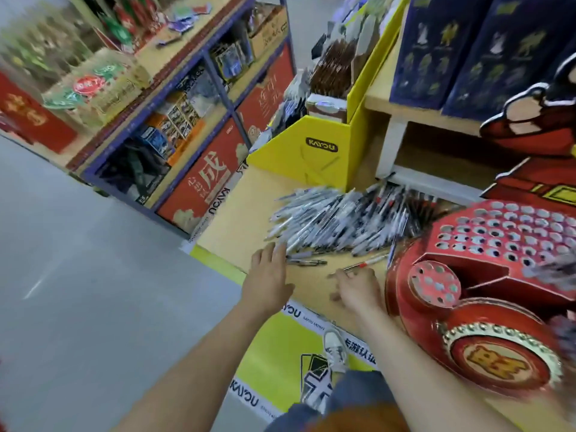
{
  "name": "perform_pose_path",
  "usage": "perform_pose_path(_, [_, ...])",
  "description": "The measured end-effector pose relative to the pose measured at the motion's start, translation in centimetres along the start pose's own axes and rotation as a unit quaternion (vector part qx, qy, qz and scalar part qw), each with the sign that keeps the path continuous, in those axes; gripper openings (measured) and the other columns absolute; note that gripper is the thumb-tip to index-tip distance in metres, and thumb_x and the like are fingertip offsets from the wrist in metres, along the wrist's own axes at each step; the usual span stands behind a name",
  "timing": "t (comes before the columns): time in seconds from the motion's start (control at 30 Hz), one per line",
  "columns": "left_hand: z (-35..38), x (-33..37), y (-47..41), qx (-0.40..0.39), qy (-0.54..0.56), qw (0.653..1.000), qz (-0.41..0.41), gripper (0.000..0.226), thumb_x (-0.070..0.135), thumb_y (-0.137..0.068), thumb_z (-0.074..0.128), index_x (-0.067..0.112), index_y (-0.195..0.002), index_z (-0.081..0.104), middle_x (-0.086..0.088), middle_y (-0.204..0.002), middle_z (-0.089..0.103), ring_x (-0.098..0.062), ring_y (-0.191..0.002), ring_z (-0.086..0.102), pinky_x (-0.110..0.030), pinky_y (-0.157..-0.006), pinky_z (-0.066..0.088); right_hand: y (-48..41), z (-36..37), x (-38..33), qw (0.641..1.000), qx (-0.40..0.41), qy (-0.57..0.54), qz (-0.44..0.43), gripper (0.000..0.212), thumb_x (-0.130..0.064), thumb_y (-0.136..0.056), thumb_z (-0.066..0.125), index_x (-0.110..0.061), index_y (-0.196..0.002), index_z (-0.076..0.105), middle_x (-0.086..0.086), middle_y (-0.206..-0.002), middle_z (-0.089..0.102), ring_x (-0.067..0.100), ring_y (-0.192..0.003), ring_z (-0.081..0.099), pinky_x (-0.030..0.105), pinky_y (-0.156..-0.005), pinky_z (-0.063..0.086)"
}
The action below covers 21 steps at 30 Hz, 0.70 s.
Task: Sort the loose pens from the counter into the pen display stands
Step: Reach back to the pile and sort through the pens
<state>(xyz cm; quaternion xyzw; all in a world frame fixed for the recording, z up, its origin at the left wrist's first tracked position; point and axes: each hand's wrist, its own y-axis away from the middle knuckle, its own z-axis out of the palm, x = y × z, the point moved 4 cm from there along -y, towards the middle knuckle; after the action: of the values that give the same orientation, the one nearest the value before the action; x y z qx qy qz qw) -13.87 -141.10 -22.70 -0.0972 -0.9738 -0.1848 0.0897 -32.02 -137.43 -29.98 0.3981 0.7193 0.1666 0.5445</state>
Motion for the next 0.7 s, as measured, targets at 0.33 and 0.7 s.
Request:
perform_pose_path(0.33, [1.2,-1.4,-6.2,0.038,-0.014,0.996,0.076,0.076,0.046,-0.072,0.077,0.017,-0.133,0.044,-0.012,-0.113,0.054,-0.035,-0.101,0.053,-0.043,-0.074,0.051,-2.1,-0.1,-2.0,0.985,0.138,0.053,0.088,0.047,-0.052,-0.073,0.068,-0.004,-0.072,0.070,0.013,-0.073,0.073,0.031,-0.065,0.070,0.042,-0.064,0.060])
perform_pose_path(0.7, [0.7,-4.0,-7.8,-0.037,0.014,0.983,0.180,0.068,0.049,-0.079,0.070,0.018,-0.132,0.039,-0.006,-0.111,0.058,-0.030,-0.098,0.059,-0.036,-0.076,0.046,3.4,2.0,-3.1,0.924,0.126,-0.279,0.229,0.020,-0.013,-0.092,0.046,0.000,-0.086,0.059,0.018,-0.063,0.067,0.027,-0.053,0.057,0.031,-0.055,0.046])
